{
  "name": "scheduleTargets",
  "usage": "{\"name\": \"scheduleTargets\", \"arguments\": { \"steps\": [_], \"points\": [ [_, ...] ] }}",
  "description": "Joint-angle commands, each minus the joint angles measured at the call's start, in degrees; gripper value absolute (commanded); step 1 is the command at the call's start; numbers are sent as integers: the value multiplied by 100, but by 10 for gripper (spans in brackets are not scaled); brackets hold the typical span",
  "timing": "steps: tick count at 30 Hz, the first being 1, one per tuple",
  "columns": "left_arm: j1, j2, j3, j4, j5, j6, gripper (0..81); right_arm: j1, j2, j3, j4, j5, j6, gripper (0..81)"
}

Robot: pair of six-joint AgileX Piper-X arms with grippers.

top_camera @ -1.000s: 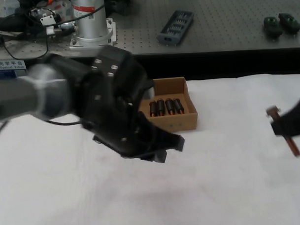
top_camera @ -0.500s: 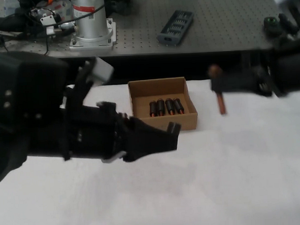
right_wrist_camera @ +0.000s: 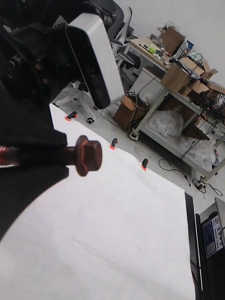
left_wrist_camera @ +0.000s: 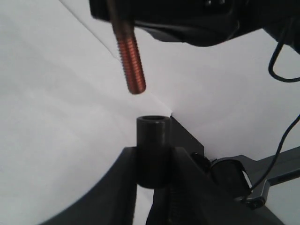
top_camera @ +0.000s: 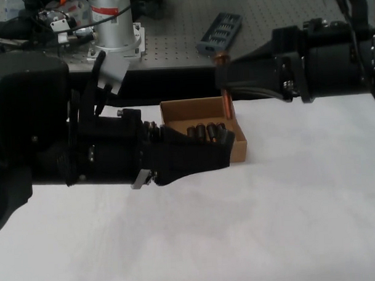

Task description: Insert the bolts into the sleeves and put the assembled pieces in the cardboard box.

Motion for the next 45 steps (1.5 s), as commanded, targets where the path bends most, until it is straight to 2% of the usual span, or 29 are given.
{"name": "scheduleTargets", "arguments": {
  "steps": [1,35,40,45],
  "points": [
    [25,-57,-17,-368,90,-265,6,12,10,-16,-115,15,-11,25],
    [25,-57,-17,-259,42,-260,6,-37,-4,-40,-388,-255,39,25],
    [25,-57,-17,-256,-582,-247,6,-48,-4,-40,-377,-378,91,25],
    [25,-57,-17,-256,-601,-247,6,-48,-4,-40,-377,-398,120,25]
  ]
}}
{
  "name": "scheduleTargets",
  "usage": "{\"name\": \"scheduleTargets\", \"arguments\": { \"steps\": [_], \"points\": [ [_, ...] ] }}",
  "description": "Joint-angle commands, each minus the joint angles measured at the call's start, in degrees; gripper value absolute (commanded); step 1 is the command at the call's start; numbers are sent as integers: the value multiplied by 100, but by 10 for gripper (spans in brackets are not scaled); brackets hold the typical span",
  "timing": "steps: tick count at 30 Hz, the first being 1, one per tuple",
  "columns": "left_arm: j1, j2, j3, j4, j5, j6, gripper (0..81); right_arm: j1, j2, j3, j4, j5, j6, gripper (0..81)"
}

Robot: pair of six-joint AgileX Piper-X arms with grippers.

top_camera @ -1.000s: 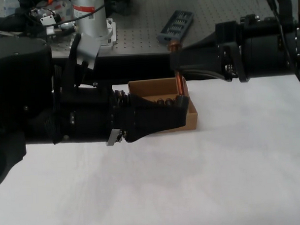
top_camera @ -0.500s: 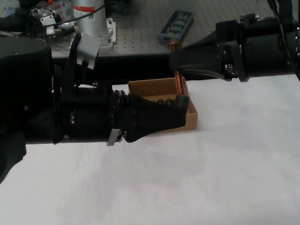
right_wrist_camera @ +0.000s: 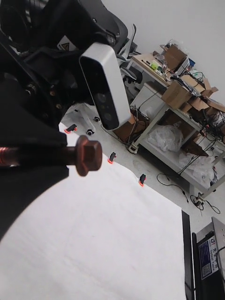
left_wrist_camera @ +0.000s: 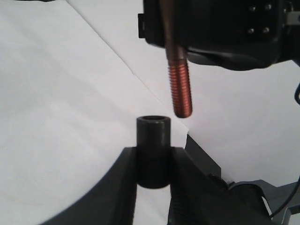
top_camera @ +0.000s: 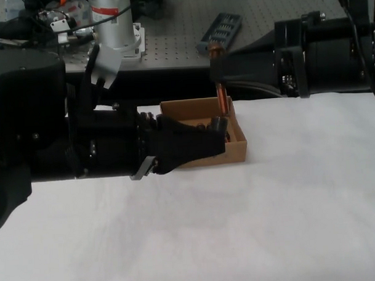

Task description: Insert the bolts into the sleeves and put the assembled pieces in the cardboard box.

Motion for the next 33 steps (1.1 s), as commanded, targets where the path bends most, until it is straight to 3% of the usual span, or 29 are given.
{"name": "scheduleTargets", "arguments": {
  "steps": [1,11,33],
  "points": [
    [25,-57,-17,-83,-69,-28,6,-36,-4,-40,-94,-126,37,25],
    [25,-57,-17,-158,235,-292,6,-36,-4,-29,-94,-108,-78,25],
    [25,-57,-17,-603,-47,-338,6,-36,-4,-29,-94,-207,-84,25]
  ]
}}
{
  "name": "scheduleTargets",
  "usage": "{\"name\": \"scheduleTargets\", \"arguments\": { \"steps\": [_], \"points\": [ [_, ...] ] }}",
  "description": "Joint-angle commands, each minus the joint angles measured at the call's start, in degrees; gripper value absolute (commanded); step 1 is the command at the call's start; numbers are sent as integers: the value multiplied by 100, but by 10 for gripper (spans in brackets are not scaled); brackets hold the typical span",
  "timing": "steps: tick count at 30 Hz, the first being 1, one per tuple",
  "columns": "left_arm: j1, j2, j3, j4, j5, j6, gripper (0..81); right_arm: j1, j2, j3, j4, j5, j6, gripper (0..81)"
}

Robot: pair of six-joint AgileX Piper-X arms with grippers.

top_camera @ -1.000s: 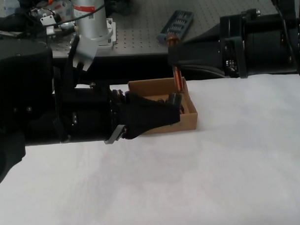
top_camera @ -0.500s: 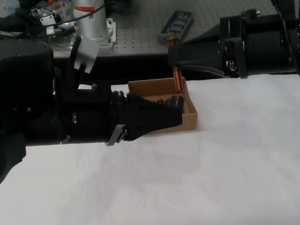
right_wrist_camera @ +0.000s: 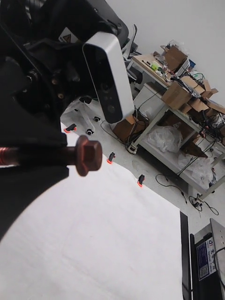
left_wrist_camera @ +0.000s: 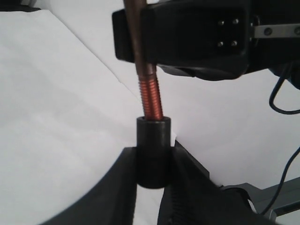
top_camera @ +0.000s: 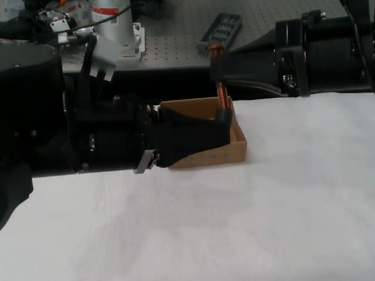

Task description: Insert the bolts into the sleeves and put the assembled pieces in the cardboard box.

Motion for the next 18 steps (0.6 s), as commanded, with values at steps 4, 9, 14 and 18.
{"name": "scheduleTargets", "arguments": {
  "steps": [4,9,14,18],
  "points": [
    [25,-57,-25,-185,-438,-185,6,-21,-4,-29,-61,-149,-38,25],
    [25,-57,-25,-225,-511,-183,6,-22,-4,-29,175,33,-115,25],
    [25,-57,-25,-321,-749,-230,6,-22,-137,-29,513,393,-518,25],
    [25,-57,-25,-328,-864,-230,6,-22,-275,-16,588,427,-657,25]
  ]
}}
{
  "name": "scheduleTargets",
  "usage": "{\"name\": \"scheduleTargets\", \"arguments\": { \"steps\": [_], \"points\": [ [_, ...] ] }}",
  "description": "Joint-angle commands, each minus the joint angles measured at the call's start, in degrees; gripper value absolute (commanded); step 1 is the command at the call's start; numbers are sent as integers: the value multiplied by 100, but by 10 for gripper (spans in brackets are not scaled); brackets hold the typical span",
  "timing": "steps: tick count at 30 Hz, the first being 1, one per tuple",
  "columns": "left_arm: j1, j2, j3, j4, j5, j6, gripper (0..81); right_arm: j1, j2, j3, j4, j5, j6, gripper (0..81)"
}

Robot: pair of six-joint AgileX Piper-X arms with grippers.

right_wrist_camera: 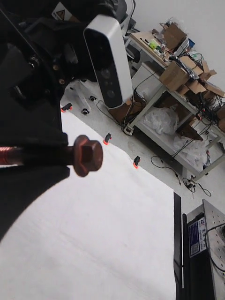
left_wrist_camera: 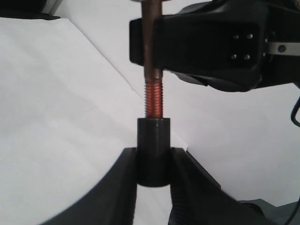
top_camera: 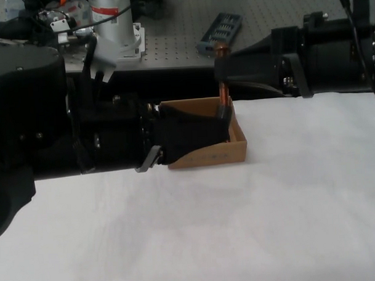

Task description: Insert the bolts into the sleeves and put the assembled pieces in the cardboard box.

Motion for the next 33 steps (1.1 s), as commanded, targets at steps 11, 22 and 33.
{"name": "scheduleTargets", "arguments": {
  "steps": [11,22,33],
  "points": [
    [35,-57,-48,-294,-494,-97,6,-22,-132,-4,467,-119,-247,25],
    [35,-57,-48,-294,-494,-97,6,-39,-132,-4,467,-32,-384,25],
    [35,-57,-48,-839,-617,-97,6,-39,-132,-4,484,273,-383,25]
  ]
}}
